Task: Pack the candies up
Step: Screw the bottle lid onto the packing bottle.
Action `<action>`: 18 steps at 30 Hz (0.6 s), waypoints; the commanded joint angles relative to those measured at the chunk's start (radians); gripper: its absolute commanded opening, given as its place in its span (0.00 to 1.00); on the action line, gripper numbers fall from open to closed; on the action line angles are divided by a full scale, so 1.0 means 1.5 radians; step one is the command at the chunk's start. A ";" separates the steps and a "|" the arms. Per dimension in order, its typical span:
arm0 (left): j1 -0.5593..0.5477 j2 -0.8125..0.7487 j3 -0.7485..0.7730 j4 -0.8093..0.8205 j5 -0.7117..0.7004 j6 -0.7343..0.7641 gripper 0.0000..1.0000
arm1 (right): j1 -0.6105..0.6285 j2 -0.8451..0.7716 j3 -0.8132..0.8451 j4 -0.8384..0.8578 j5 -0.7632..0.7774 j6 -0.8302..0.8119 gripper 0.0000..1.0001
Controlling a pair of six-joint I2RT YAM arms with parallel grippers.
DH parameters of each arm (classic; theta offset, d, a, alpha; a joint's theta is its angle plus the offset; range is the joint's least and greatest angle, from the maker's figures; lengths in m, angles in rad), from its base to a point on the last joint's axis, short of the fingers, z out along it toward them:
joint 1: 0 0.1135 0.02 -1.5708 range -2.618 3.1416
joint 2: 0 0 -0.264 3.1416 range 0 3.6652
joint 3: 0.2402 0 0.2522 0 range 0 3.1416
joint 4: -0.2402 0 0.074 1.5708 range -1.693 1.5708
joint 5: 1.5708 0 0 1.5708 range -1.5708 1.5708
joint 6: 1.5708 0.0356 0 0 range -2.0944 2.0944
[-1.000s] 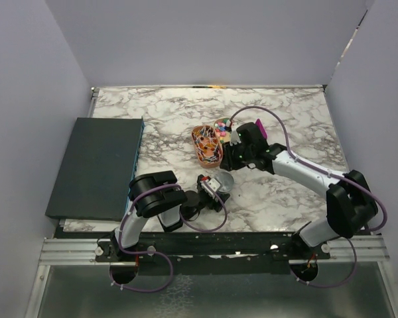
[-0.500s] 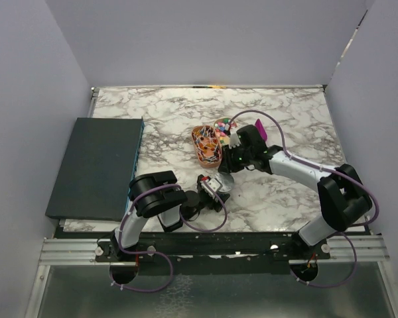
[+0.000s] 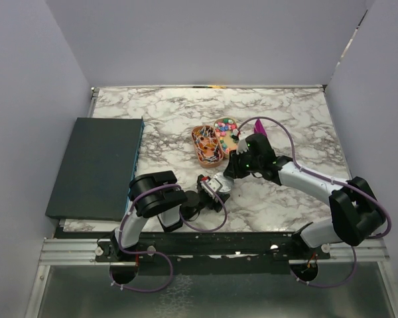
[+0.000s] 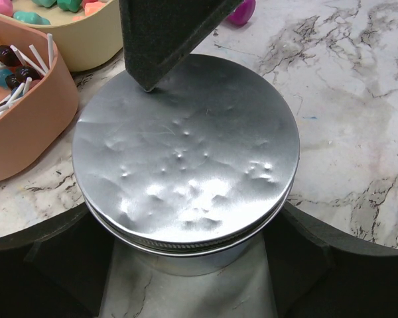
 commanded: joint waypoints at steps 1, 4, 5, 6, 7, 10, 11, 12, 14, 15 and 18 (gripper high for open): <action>0.011 0.057 -0.048 0.162 -0.013 -0.027 0.45 | 0.007 -0.002 -0.022 -0.041 -0.038 0.013 0.23; 0.011 0.053 -0.050 0.162 -0.017 -0.027 0.45 | 0.007 -0.003 -0.038 -0.046 -0.050 0.011 0.20; 0.012 0.053 -0.050 0.162 -0.018 -0.027 0.45 | 0.007 -0.001 -0.043 -0.051 -0.054 0.013 0.19; 0.013 0.053 -0.050 0.163 -0.018 -0.028 0.45 | 0.007 0.000 -0.051 -0.052 -0.056 0.018 0.18; 0.014 0.053 -0.051 0.163 -0.018 -0.030 0.45 | 0.008 -0.004 -0.063 -0.050 -0.059 0.024 0.17; 0.019 0.052 -0.051 0.163 -0.018 -0.037 0.45 | 0.008 -0.026 -0.098 -0.044 -0.060 0.050 0.16; 0.022 0.052 -0.052 0.163 -0.018 -0.039 0.45 | 0.008 -0.034 -0.109 -0.045 -0.058 0.059 0.15; 0.024 0.051 -0.052 0.163 -0.018 -0.040 0.45 | 0.008 -0.046 -0.120 -0.047 -0.056 0.068 0.14; 0.028 0.051 -0.052 0.163 -0.020 -0.043 0.44 | 0.008 -0.065 -0.145 -0.042 -0.056 0.089 0.14; 0.030 0.051 -0.052 0.163 -0.021 -0.044 0.44 | 0.008 -0.075 -0.159 -0.037 -0.062 0.102 0.14; 0.033 0.050 -0.052 0.158 -0.029 -0.046 0.43 | 0.011 -0.109 -0.196 -0.026 -0.072 0.137 0.13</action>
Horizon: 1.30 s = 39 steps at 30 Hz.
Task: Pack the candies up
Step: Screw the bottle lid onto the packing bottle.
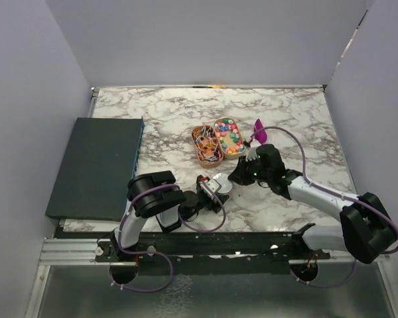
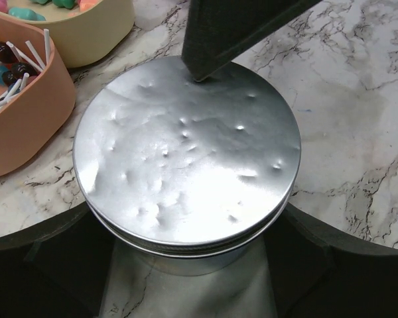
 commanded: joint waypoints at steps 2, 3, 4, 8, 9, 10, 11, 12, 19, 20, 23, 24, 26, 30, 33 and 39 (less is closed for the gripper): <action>0.033 0.056 -0.038 0.146 -0.047 -0.048 0.43 | 0.027 -0.051 -0.096 -0.115 -0.080 0.085 0.12; 0.033 0.054 -0.036 0.139 -0.052 -0.048 0.43 | 0.031 -0.065 -0.106 -0.115 -0.081 0.095 0.12; 0.034 0.051 -0.035 0.132 -0.056 -0.048 0.42 | 0.036 -0.080 -0.114 -0.117 -0.083 0.104 0.11; 0.037 0.045 -0.031 0.111 -0.068 -0.048 0.42 | 0.068 -0.144 -0.137 -0.130 -0.084 0.143 0.11; 0.037 0.043 -0.031 0.108 -0.068 -0.048 0.43 | 0.075 -0.160 -0.141 -0.135 -0.086 0.153 0.11; 0.038 0.044 -0.031 0.108 -0.068 -0.048 0.43 | 0.080 -0.174 -0.142 -0.139 -0.086 0.161 0.11; 0.038 0.044 -0.030 0.109 -0.065 -0.049 0.43 | 0.083 -0.189 -0.143 -0.145 -0.084 0.166 0.11; 0.039 0.044 -0.030 0.109 -0.063 -0.049 0.42 | 0.083 -0.204 -0.138 -0.156 -0.079 0.167 0.11; 0.038 0.047 -0.036 0.130 -0.055 -0.046 0.42 | 0.083 -0.229 -0.013 -0.264 0.072 0.127 0.21; 0.039 0.048 -0.037 0.132 -0.052 -0.046 0.43 | 0.083 -0.213 0.011 -0.271 0.089 0.113 0.25; 0.038 0.052 -0.038 0.138 -0.035 -0.047 0.42 | 0.082 -0.156 0.081 -0.278 0.124 0.069 0.31; 0.038 0.054 -0.038 0.141 -0.029 -0.049 0.42 | 0.081 -0.136 0.103 -0.278 0.132 0.056 0.32; 0.038 0.058 -0.038 0.146 -0.017 -0.050 0.42 | 0.077 -0.096 0.141 -0.266 0.139 0.027 0.34; 0.038 0.059 -0.038 0.152 -0.001 -0.052 0.42 | 0.068 -0.009 0.216 -0.255 0.121 -0.027 0.36; 0.038 0.061 -0.037 0.152 0.006 -0.053 0.41 | 0.061 0.046 0.256 -0.250 0.109 -0.051 0.36; 0.038 0.062 -0.036 0.152 0.012 -0.054 0.40 | 0.039 0.139 0.293 -0.223 0.060 -0.076 0.35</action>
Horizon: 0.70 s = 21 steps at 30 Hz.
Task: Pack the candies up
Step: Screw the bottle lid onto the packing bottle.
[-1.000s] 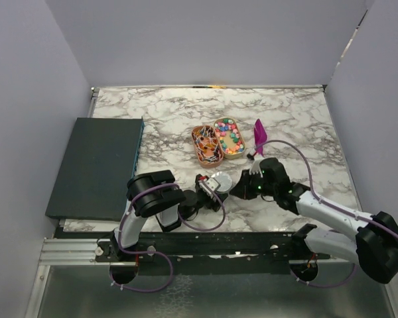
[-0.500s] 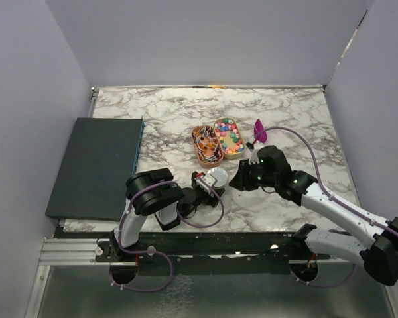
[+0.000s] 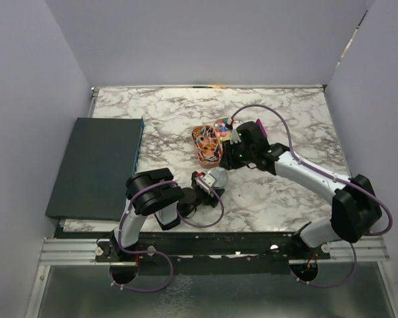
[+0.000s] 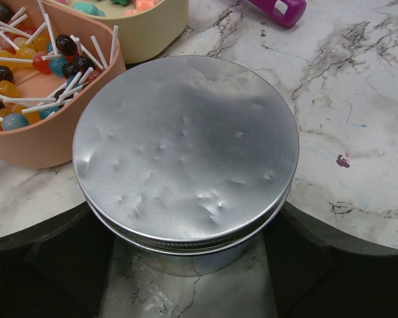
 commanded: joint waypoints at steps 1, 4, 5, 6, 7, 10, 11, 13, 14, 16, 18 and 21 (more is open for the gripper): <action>0.005 0.063 -0.037 0.152 0.038 -0.047 0.40 | -0.017 0.063 0.027 0.021 -0.036 -0.041 0.34; 0.005 0.062 -0.038 0.152 0.040 -0.050 0.40 | -0.026 0.088 0.023 0.039 -0.054 -0.044 0.34; 0.006 0.062 -0.038 0.152 0.040 -0.050 0.40 | -0.030 0.094 0.018 0.047 -0.065 -0.044 0.34; 0.006 0.062 -0.037 0.152 0.041 -0.050 0.40 | -0.031 0.101 0.016 0.052 -0.075 -0.045 0.34; 0.006 0.063 -0.037 0.152 0.043 -0.051 0.40 | -0.033 0.107 0.017 0.052 -0.082 -0.047 0.34; 0.006 0.066 -0.033 0.153 0.055 -0.051 0.40 | -0.037 0.120 0.012 0.056 -0.098 -0.049 0.33; 0.005 0.067 -0.031 0.152 0.059 -0.053 0.40 | -0.037 0.121 0.009 0.060 -0.101 -0.049 0.33; 0.006 0.069 -0.030 0.152 0.065 -0.054 0.40 | -0.037 0.126 0.002 0.066 -0.104 -0.049 0.33; 0.005 0.070 -0.030 0.152 0.065 -0.054 0.40 | -0.038 0.128 -0.001 0.067 -0.106 -0.049 0.32; 0.006 0.069 -0.030 0.152 0.067 -0.054 0.40 | -0.038 0.135 -0.006 0.068 -0.109 -0.050 0.31; 0.006 0.068 -0.030 0.152 0.068 -0.054 0.40 | -0.038 0.138 -0.011 0.064 -0.109 -0.052 0.29; 0.006 0.068 -0.030 0.152 0.069 -0.054 0.40 | -0.038 0.135 -0.027 0.067 -0.111 -0.052 0.26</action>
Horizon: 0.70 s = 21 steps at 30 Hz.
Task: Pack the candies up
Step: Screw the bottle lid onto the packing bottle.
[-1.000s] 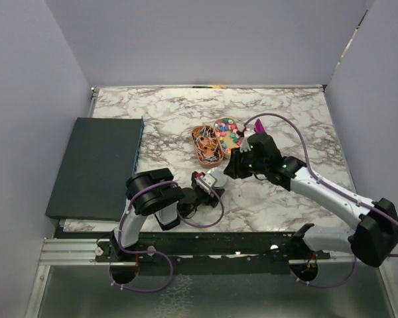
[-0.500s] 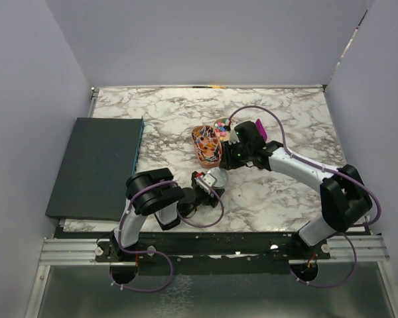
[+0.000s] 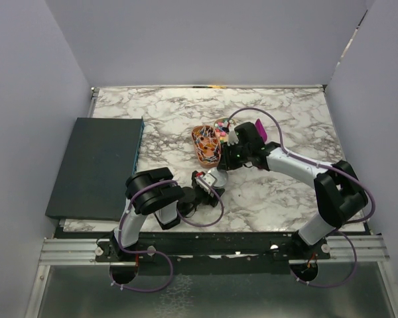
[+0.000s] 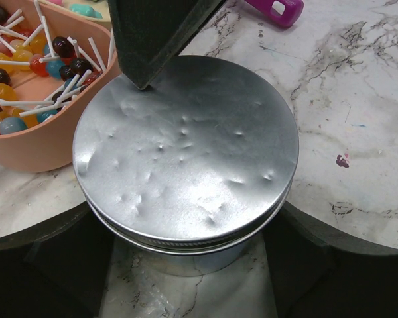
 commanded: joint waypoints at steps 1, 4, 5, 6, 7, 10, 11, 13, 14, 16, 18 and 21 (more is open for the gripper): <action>0.002 0.065 -0.032 0.152 0.051 -0.056 0.40 | -0.001 0.011 -0.035 0.002 -0.021 -0.013 0.24; 0.003 0.064 -0.033 0.153 0.046 -0.057 0.40 | -0.001 0.002 -0.060 0.002 -0.032 -0.011 0.23; 0.003 0.064 -0.033 0.152 0.045 -0.057 0.40 | -0.001 -0.002 -0.069 0.002 -0.036 -0.010 0.23; 0.002 0.065 -0.032 0.152 0.042 -0.058 0.40 | -0.001 -0.006 -0.080 0.003 -0.040 -0.006 0.22; 0.002 0.065 -0.032 0.151 0.041 -0.059 0.40 | -0.001 -0.012 -0.092 0.004 -0.043 -0.002 0.21; 0.007 0.066 -0.032 0.147 0.033 -0.067 0.40 | -0.001 -0.041 -0.142 0.016 -0.047 0.017 0.17; 0.009 0.066 -0.031 0.146 0.032 -0.070 0.40 | -0.001 -0.052 -0.160 0.022 -0.049 0.022 0.16; 0.013 0.068 -0.030 0.143 0.033 -0.073 0.39 | 0.000 -0.074 -0.191 0.032 -0.057 0.036 0.14; 0.014 0.067 -0.029 0.142 0.034 -0.074 0.39 | 0.000 -0.083 -0.205 0.036 -0.062 0.042 0.12; 0.016 0.066 -0.028 0.139 0.035 -0.074 0.38 | 0.002 -0.103 -0.234 0.047 -0.075 0.059 0.11; 0.018 0.066 -0.027 0.135 0.033 -0.075 0.38 | 0.004 -0.124 -0.263 0.057 -0.082 0.074 0.10; 0.021 0.063 -0.025 0.125 0.029 -0.077 0.38 | 0.007 -0.161 -0.304 0.066 -0.087 0.098 0.08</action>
